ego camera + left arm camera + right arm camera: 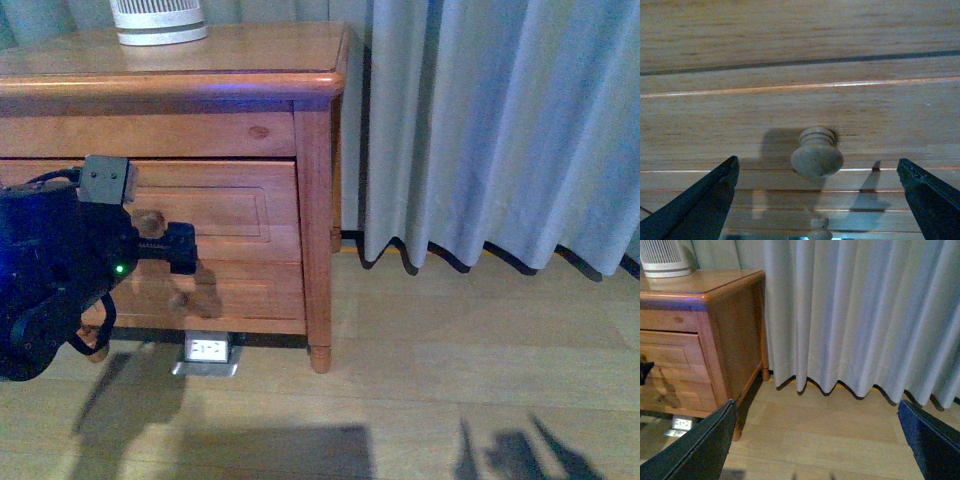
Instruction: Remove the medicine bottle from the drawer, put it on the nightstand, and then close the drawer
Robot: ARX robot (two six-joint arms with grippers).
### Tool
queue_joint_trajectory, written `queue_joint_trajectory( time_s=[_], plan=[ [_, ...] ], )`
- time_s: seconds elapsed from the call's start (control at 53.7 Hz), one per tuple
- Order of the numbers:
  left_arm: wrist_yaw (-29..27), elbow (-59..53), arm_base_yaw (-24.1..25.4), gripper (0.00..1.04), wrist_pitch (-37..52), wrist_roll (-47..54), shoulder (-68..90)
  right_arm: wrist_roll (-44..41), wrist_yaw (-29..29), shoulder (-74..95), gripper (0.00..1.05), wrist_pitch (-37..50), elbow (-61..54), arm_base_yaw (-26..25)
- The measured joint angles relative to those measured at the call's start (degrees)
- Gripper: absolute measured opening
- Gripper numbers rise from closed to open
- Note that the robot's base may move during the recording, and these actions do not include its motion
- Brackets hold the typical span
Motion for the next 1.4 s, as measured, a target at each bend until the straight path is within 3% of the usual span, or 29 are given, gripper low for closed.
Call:
queue_joint_trajectory(
  time_s=[0.037,0.075,0.28,0.41,0.894,1.398],
  plan=[
    [0.04,0.35,0.00,0.98,-0.22,0.07,0.00,0.00,0.00,0.00,0.98,0.00,0.00,0.00],
    [0.09,0.72,0.00,0.91,-0.48,0.24,0.00,0.00,0.00,0.00,0.98,0.00,0.00,0.00],
    [-0.02,1.49,-0.11,0.43,-0.85,0.42,0.00,0.00,0.00,0.00,0.98,0.00,0.00,0.00],
    [-0.09,1.49,-0.17,0.27,-0.94,0.44,0.00,0.00,0.00,0.00,0.98,0.00,0.00,0.00],
    [-0.68,-0.42,-0.17,0.25,1.38,0.15,-0.33,0.00,0.00,0.00,0.98,0.00,0.00,0.00],
    [-8.50,-28.48,-3.74,0.25,13.55,-0.31,-11.54,0.00,0.00,0.00,0.98,0.00,0.00,0.00]
  ],
)
